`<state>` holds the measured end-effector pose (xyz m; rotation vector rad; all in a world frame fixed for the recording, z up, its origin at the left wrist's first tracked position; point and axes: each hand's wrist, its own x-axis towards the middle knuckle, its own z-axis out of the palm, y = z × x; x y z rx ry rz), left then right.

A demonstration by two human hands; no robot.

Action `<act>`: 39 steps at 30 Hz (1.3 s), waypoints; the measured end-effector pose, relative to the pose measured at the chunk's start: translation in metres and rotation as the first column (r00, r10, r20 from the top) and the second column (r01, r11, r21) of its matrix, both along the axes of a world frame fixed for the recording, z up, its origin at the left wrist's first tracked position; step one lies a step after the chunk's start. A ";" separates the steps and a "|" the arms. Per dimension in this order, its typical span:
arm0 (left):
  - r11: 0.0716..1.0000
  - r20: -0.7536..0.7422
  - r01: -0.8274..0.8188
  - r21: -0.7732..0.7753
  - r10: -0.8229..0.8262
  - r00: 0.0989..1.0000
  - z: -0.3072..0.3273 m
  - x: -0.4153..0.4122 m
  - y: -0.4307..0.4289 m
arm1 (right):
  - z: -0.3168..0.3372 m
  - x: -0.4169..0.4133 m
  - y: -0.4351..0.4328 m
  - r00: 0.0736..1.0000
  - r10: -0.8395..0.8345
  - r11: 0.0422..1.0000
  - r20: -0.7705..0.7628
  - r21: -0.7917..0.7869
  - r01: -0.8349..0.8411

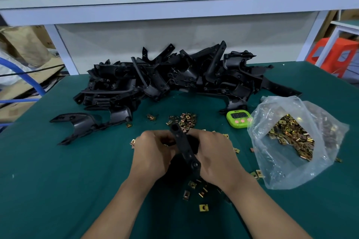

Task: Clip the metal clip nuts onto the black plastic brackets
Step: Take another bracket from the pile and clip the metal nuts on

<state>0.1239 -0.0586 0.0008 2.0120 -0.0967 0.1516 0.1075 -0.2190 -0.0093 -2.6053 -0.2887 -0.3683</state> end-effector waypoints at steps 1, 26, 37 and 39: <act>1.000 -0.010 -0.005 0.002 0.005 1.000 0.000 0.000 0.001 | -0.001 0.000 -0.002 1.000 -0.019 1.000 -0.011 -0.011 0.019; 0.934 -0.157 0.105 -0.342 -0.166 0.974 0.001 -0.009 0.004 | -0.003 -0.005 -0.020 0.957 -0.288 0.955 0.037 -0.064 0.290; 0.878 -0.178 0.080 -0.472 -0.183 0.967 0.001 -0.010 -0.002 | 0.005 -0.008 -0.018 0.954 -0.298 0.949 0.029 -0.102 0.299; 0.868 -0.178 0.078 -0.490 -0.187 0.966 0.002 -0.010 -0.002 | 0.006 -0.008 -0.018 0.954 -0.300 0.947 0.020 -0.113 0.300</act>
